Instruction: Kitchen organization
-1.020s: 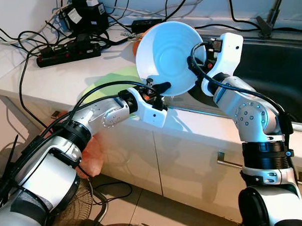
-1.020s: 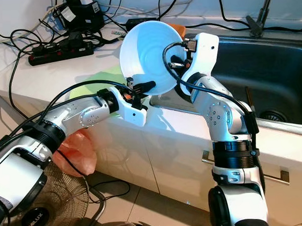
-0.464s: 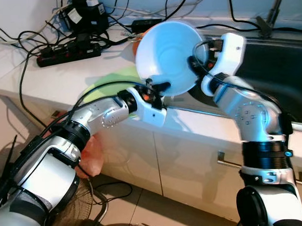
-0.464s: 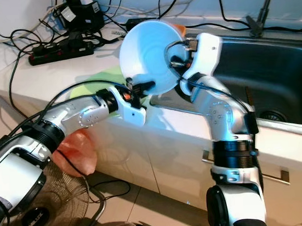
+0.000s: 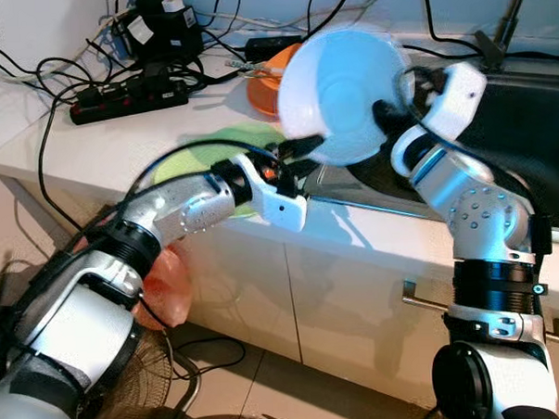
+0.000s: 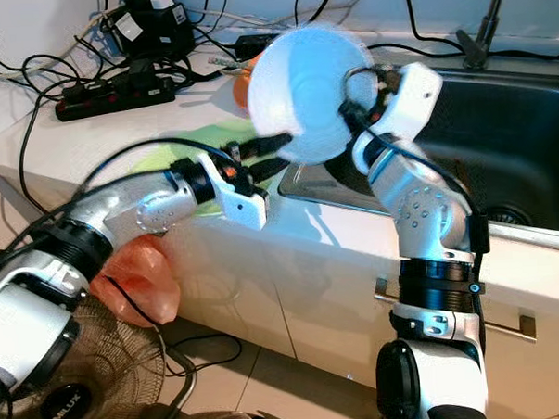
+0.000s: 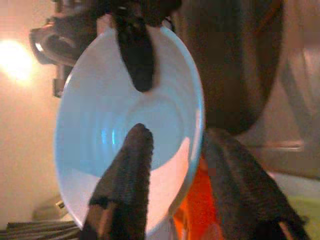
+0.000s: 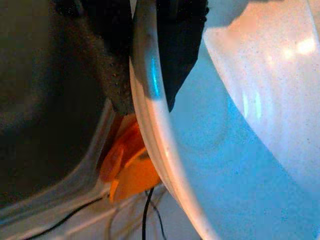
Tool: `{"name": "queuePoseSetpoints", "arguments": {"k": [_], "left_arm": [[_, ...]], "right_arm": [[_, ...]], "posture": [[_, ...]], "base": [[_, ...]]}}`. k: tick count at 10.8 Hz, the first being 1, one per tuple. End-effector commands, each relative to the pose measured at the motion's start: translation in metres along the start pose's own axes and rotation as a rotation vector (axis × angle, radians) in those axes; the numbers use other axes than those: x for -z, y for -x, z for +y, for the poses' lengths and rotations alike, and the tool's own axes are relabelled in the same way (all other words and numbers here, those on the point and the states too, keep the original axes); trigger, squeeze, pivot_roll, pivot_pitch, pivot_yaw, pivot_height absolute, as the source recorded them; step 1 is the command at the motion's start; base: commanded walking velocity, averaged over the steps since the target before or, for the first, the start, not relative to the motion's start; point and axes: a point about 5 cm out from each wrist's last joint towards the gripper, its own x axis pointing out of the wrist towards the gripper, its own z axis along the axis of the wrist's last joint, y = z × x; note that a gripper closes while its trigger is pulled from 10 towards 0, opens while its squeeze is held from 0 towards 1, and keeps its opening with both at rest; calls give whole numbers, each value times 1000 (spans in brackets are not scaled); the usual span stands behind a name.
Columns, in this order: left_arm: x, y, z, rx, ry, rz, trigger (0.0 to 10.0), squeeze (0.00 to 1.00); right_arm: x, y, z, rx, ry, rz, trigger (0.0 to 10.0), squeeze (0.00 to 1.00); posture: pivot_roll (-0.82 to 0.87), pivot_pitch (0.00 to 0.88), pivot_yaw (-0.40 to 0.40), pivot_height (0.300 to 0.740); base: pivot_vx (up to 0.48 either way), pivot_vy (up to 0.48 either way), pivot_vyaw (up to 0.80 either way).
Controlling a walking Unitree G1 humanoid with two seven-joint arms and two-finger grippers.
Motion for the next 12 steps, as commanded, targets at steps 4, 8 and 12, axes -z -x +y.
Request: {"name": "queuePoseSetpoints", "arguments": {"k": [4, 8, 12], "left_arm": [[-2, 3, 36, -270, 126, -17, 10000, 1000], [1, 10, 37, -366, 333, 64, 10000, 1000], [-4, -5, 17, -309, 914, 149, 10000, 1000]], "right_arm": [[1, -1, -40, 234, 26, -42, 0, 0], [-10, 2, -98, 453, 192, -107, 0, 0], [-3, 4, -141, 538, 389, -38, 0, 0]], "posture": [[122, 44, 101, 740], [136, 52, 102, 740], [146, 58, 108, 740]], "base": [[0, 0, 0], [0, 0, 0], [0, 0, 0]]}}
